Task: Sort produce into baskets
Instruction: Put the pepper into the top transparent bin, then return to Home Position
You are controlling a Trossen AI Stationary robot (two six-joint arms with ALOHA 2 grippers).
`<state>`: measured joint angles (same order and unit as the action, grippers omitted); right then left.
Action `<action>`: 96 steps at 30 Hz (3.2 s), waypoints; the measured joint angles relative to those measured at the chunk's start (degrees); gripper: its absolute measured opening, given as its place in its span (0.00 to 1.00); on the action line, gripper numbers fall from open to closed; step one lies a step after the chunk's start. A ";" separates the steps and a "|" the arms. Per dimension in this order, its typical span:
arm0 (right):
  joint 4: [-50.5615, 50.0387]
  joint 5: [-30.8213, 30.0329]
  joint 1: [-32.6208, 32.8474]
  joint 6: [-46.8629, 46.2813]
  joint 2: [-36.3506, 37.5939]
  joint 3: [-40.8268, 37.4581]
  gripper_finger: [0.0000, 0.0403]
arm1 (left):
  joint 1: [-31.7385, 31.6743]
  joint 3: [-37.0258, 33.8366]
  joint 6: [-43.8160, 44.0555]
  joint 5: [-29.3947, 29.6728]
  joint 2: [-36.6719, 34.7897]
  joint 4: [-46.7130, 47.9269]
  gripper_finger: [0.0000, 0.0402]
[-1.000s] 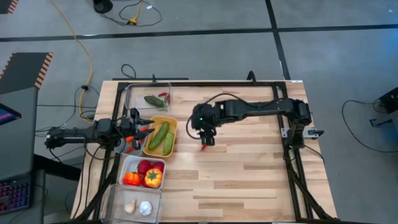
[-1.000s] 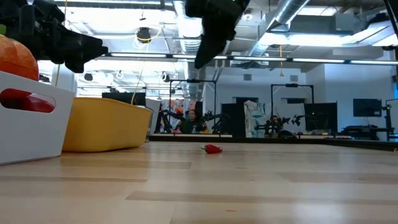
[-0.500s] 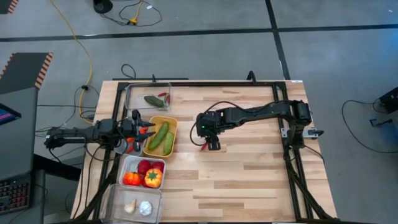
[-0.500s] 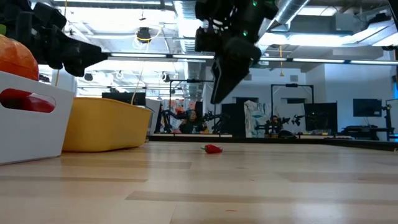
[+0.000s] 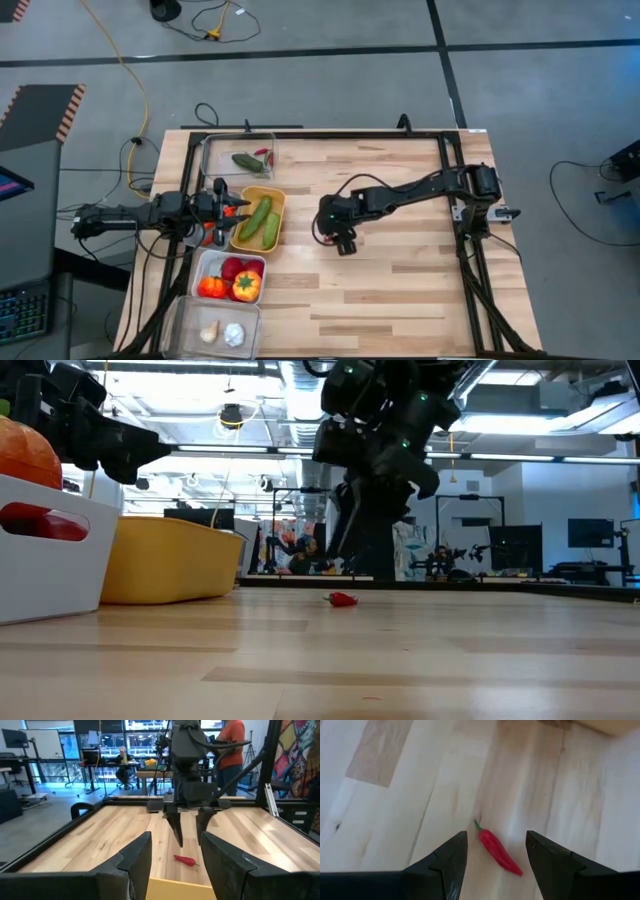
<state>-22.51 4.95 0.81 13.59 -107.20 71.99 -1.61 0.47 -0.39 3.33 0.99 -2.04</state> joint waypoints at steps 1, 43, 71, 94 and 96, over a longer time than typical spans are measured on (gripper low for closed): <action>1.25 0.01 0.19 -0.01 0.00 -0.60 0.57 | 0.00 0.00 0.07 0.00 0.00 0.00 0.39; 9.97 -0.67 0.53 0.07 -7.06 -0.46 0.17 | 0.00 -0.09 0.63 0.09 1.86 0.02 0.39; 56.38 -1.97 -14.78 -1.08 -18.21 17.45 0.17 | -0.02 -0.10 0.62 0.10 1.87 0.03 0.39; 52.51 -1.90 -16.67 -6.21 -31.32 35.04 0.33 | -0.02 -0.09 0.62 0.07 2.10 0.00 0.39; 52.31 -1.92 -16.79 -6.10 -31.32 35.08 0.36 | -0.02 -0.09 0.62 0.07 2.10 0.00 0.39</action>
<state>29.80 3.03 -15.99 7.49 -138.52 107.07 -1.63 0.38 0.23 3.40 3.09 -2.04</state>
